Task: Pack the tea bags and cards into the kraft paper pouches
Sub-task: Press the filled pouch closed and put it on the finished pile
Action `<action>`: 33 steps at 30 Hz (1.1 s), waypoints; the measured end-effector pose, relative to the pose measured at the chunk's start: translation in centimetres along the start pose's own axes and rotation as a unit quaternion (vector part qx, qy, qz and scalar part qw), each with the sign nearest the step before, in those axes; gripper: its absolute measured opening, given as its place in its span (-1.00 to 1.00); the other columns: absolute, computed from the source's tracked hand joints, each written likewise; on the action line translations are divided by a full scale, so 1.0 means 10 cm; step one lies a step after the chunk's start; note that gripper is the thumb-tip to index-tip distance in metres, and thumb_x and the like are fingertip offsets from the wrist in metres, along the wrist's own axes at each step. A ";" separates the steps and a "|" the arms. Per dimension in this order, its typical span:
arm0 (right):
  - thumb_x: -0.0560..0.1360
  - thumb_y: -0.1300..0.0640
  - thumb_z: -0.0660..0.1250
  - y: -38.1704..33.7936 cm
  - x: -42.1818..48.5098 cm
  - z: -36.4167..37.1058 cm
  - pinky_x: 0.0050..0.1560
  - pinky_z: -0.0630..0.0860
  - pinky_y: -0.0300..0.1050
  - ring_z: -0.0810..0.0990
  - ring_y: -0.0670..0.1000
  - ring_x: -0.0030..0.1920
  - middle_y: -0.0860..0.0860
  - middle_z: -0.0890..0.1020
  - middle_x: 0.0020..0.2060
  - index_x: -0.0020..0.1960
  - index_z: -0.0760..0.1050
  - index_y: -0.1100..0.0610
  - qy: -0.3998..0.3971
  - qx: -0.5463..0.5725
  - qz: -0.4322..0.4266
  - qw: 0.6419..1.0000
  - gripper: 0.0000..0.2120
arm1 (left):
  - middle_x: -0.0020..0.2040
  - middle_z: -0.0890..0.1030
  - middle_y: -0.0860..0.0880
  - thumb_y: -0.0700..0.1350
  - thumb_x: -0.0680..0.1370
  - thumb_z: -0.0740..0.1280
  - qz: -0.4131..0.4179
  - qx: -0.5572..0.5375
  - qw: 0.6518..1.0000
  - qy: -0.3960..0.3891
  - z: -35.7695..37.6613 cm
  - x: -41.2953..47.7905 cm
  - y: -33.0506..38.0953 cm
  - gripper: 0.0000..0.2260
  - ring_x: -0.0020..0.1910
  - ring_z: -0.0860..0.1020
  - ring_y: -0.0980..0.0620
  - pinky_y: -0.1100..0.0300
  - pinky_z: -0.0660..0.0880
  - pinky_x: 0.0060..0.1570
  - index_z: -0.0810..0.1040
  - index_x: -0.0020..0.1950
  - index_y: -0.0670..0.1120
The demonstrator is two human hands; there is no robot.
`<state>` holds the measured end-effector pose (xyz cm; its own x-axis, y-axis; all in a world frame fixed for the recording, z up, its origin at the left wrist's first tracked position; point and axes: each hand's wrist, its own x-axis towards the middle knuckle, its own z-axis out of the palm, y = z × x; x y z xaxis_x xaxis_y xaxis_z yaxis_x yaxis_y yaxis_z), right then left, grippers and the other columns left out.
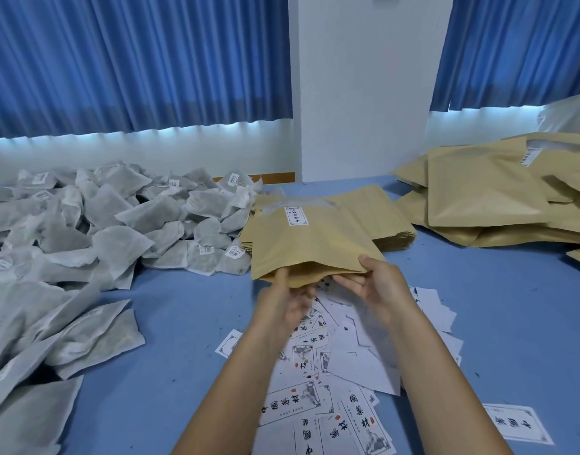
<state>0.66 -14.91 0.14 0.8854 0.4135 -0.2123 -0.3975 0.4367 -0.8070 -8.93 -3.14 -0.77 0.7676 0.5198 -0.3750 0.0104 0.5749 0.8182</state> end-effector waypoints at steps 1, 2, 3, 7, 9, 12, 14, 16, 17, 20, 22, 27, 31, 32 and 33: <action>0.62 0.30 0.12 -0.01 0.00 -0.01 -0.39 0.62 -0.12 0.69 0.10 -0.36 0.21 0.63 -0.15 -0.03 0.43 0.27 -0.004 -0.010 0.006 1.000 -0.88 | -0.22 0.68 -0.17 -0.09 0.57 0.31 0.016 -0.065 0.998 0.017 -0.06 0.04 0.05 -0.78 -0.36 0.63 -0.01 0.26 0.52 -0.44 0.53 0.05 -0.25; 0.62 0.30 0.13 -0.01 0.01 -0.02 -0.38 0.62 -0.12 0.68 0.11 -0.37 0.22 0.62 -0.17 -0.03 0.42 0.27 -0.007 -0.023 0.009 1.000 -0.89 | -0.21 0.68 -0.17 -0.17 0.57 0.31 0.029 -0.090 0.995 0.017 -0.10 0.06 0.09 -0.82 -0.32 0.66 -0.03 0.27 0.54 -0.41 0.52 0.07 -0.26; 0.62 0.28 0.15 -0.01 0.01 -0.04 -0.39 0.62 -0.14 0.68 0.11 -0.39 0.23 0.62 -0.18 -0.03 0.41 0.27 -0.004 -0.038 0.005 0.999 -0.90 | -0.19 0.69 -0.18 -0.24 0.56 0.31 0.036 -0.088 0.995 -0.001 -0.12 0.06 0.10 -0.85 -0.26 0.68 -0.06 0.26 0.56 -0.37 0.52 0.08 -0.27; 0.55 0.29 0.30 -0.02 0.03 -0.14 -0.50 0.54 -0.27 0.60 -0.02 -0.54 0.20 0.58 -0.32 -0.07 0.46 0.32 0.084 -0.092 -0.058 0.991 -0.92 | -0.07 0.66 -0.30 -0.41 0.53 0.22 0.005 -0.025 0.997 -0.070 -0.05 0.01 0.01 -0.82 -0.07 0.67 -0.20 0.15 0.63 -0.18 0.46 0.12 -0.31; 0.53 0.29 0.33 -0.04 0.05 -0.19 -0.54 0.47 -0.29 0.55 -0.05 -0.57 0.15 0.56 -0.41 -0.15 0.47 0.29 0.108 -0.104 -0.062 0.987 -0.89 | -0.03 0.65 -0.29 -0.38 0.53 0.26 0.003 -0.002 0.996 -0.087 -0.02 0.00 -0.01 -0.85 -0.03 0.66 -0.19 0.10 0.62 -0.06 0.48 0.09 -0.32; 0.53 0.29 0.32 -0.05 0.07 -0.22 -0.52 0.38 -0.26 0.47 -0.03 -0.55 0.05 0.53 -0.59 -0.20 0.46 0.26 0.105 -0.136 -0.045 0.984 -0.87 | 0.05 0.62 -0.24 -0.15 0.44 0.47 -0.025 0.042 0.990 -0.134 -0.02 -0.03 0.04 -0.69 0.01 0.65 -0.18 -0.03 0.58 0.07 0.52 0.07 -0.28; 0.52 0.30 0.32 -0.05 0.07 -0.22 -0.55 0.35 -0.28 0.45 -0.03 -0.56 0.05 0.50 -0.62 -0.20 0.45 0.28 0.094 -0.150 -0.032 0.984 -0.87 | 0.11 0.61 -0.26 0.02 0.39 0.50 -0.050 0.012 0.987 -0.149 -0.05 -0.04 0.08 -0.52 0.01 0.64 -0.25 -0.06 0.59 0.03 0.49 0.18 -0.21; 0.52 0.31 0.32 -0.04 0.06 -0.20 -0.57 0.33 -0.30 0.44 -0.04 -0.58 0.06 0.49 -0.63 -0.20 0.44 0.29 0.086 -0.151 -0.022 0.985 -0.87 | 0.07 0.62 -0.32 0.01 0.48 0.42 -0.052 -0.053 0.989 -0.126 -0.07 -0.04 0.09 -0.56 -0.04 0.64 -0.28 0.01 0.63 -0.14 0.45 0.24 -0.20; 0.52 0.31 0.31 -0.04 0.06 -0.19 -0.58 0.33 -0.29 0.44 -0.03 -0.60 0.06 0.48 -0.63 -0.19 0.44 0.29 0.089 -0.144 -0.022 0.985 -0.88 | 0.01 0.63 -0.35 -0.06 0.54 0.36 -0.045 -0.073 0.991 -0.104 -0.06 -0.03 0.09 -0.63 -0.09 0.65 -0.28 0.06 0.63 -0.23 0.42 0.26 -0.24; 0.51 0.27 0.33 0.00 0.02 -0.15 -0.55 0.37 -0.26 0.42 0.00 -0.55 0.08 0.50 -0.59 -0.18 0.46 0.29 0.104 -0.120 -0.034 0.987 -0.88 | -0.06 0.62 -0.39 -0.25 0.61 0.22 -0.011 -0.106 0.992 -0.073 -0.03 -0.01 0.05 -0.80 -0.19 0.67 -0.25 0.10 0.62 -0.32 0.40 0.21 -0.30; 0.49 0.20 0.40 0.06 -0.01 -0.11 -0.53 0.43 -0.27 0.47 0.00 -0.50 0.11 0.56 -0.49 -0.15 0.51 0.29 0.079 -0.114 -0.029 0.990 -0.85 | -0.04 0.62 -0.39 -0.28 0.61 0.20 0.007 -0.117 0.991 -0.070 -0.01 -0.01 0.03 -0.86 -0.21 0.67 -0.24 0.10 0.63 -0.31 0.41 0.15 -0.29; 0.45 0.25 0.43 0.13 -0.02 -0.05 -0.48 0.48 -0.28 0.54 0.00 -0.41 0.08 0.61 -0.38 -0.10 0.55 0.22 0.022 -0.074 0.026 0.997 -0.92 | 0.05 0.59 -0.38 -0.29 0.61 0.20 0.019 -0.123 0.990 -0.061 0.02 -0.02 0.00 -0.85 -0.20 0.67 -0.23 0.12 0.63 -0.30 0.41 0.16 -0.29; 0.48 0.33 0.38 0.11 0.03 -0.09 -0.46 0.51 -0.30 0.50 0.01 -0.34 0.11 0.57 -0.30 -0.17 0.51 0.23 0.060 -0.004 0.054 0.997 -0.92 | -0.10 0.66 -0.31 -0.23 0.58 0.28 0.003 -0.039 0.998 -0.056 -0.05 -0.04 0.05 -0.84 -0.17 0.67 -0.21 0.14 0.62 -0.29 0.43 0.12 -0.26; 0.49 0.34 0.37 0.10 0.05 -0.10 -0.46 0.51 -0.31 0.50 0.01 -0.33 0.10 0.57 -0.28 -0.17 0.51 0.23 0.073 0.001 0.048 0.996 -0.92 | -0.15 0.67 -0.28 -0.22 0.57 0.31 0.005 -0.016 0.999 -0.039 -0.09 -0.04 0.09 -0.84 -0.20 0.68 -0.18 0.18 0.61 -0.32 0.44 0.09 -0.27; 0.49 0.34 0.36 0.09 0.05 -0.11 -0.46 0.51 -0.31 0.50 0.00 -0.32 0.09 0.57 -0.27 -0.17 0.51 0.23 0.084 0.009 0.037 0.996 -0.91 | -0.19 0.67 -0.26 -0.21 0.56 0.33 0.011 0.010 1.000 -0.021 -0.13 -0.03 0.14 -0.84 -0.24 0.68 -0.14 0.22 0.60 -0.37 0.46 0.05 -0.29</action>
<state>1.03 -15.16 -1.35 0.8803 0.3065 -0.3620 -0.4668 0.4240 -0.7761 -9.99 -1.73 -0.09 0.7936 0.5053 -0.3390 0.0054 0.5513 0.8343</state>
